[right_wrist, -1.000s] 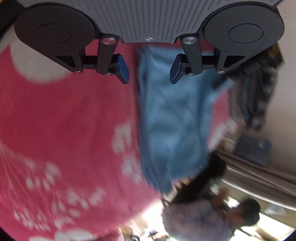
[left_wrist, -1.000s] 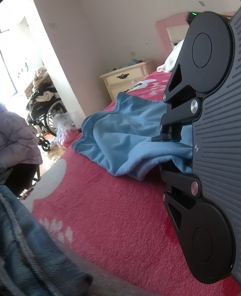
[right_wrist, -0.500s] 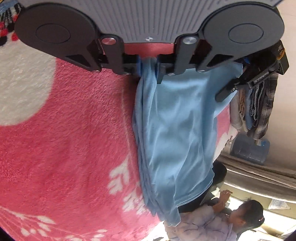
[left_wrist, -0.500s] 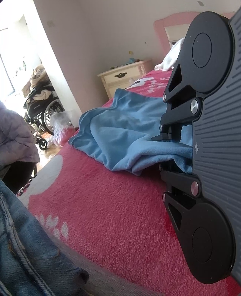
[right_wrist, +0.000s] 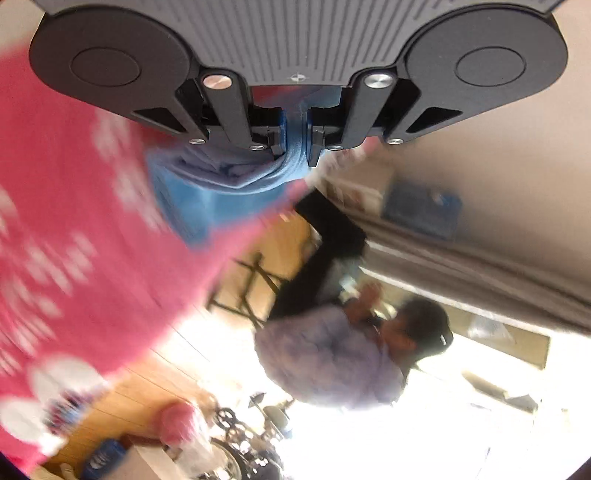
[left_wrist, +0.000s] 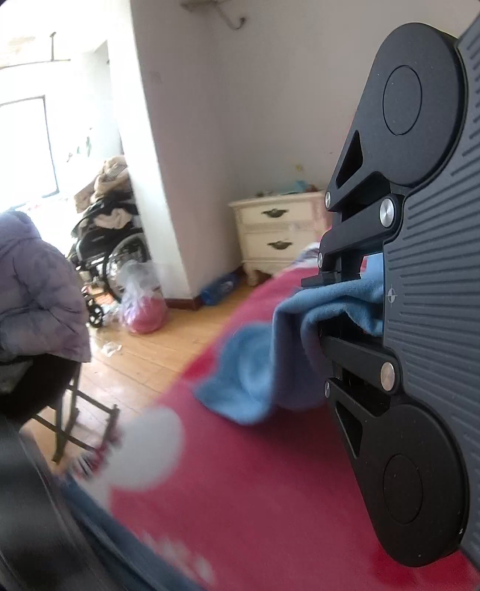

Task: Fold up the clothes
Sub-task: 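Lay the folded blue shirt flat on the bedspread and open both grippers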

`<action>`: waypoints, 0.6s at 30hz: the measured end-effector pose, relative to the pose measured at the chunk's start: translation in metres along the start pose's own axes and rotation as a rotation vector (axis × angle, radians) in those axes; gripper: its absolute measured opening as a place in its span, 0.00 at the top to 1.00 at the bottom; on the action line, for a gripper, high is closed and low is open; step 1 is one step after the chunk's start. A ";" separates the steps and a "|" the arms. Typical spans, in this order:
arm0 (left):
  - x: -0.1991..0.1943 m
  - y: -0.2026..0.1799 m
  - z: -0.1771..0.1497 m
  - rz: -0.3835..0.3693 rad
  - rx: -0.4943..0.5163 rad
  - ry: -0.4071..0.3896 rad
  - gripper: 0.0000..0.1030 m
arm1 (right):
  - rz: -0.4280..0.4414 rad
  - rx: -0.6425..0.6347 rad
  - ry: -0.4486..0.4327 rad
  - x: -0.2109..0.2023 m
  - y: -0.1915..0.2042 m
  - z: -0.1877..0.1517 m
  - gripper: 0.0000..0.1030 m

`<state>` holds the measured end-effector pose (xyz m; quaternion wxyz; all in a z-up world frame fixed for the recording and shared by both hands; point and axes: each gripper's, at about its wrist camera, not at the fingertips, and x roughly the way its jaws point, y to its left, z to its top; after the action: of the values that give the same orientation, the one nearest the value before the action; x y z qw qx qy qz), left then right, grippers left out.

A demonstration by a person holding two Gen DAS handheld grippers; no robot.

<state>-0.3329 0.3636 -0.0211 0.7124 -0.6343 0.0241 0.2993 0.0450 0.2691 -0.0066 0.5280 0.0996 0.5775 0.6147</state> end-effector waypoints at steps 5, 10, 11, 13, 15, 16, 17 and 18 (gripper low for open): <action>0.010 -0.068 0.058 -0.039 -0.015 -0.144 0.97 | 0.097 -0.056 -0.090 0.015 0.067 0.077 0.89; -0.024 -0.124 0.093 -0.152 0.096 -0.298 0.97 | 0.164 -0.200 -0.146 -0.006 0.118 0.093 0.89; -0.030 -0.123 0.088 -0.163 0.129 -0.310 0.97 | 0.171 -0.227 -0.149 -0.011 0.122 0.091 0.89; -0.038 -0.112 0.075 -0.161 0.182 -0.310 0.97 | 0.166 -0.232 -0.126 -0.015 0.110 0.073 0.89; -0.041 -0.090 0.057 -0.133 0.220 -0.280 0.97 | 0.130 -0.218 -0.085 -0.012 0.087 0.048 0.89; -0.043 -0.080 0.048 -0.119 0.238 -0.265 0.97 | 0.111 -0.211 -0.065 -0.011 0.075 0.036 0.89; -0.044 -0.059 0.034 -0.092 0.246 -0.238 0.97 | 0.077 -0.193 -0.035 -0.007 0.054 0.016 0.89; -0.041 -0.037 0.020 -0.056 0.245 -0.207 0.97 | 0.043 -0.169 -0.003 -0.003 0.034 -0.001 0.89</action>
<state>-0.3566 0.3647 0.0323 0.7912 -0.5087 -0.0307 0.3381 0.0271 0.2735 0.0227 0.5218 0.0680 0.5205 0.6724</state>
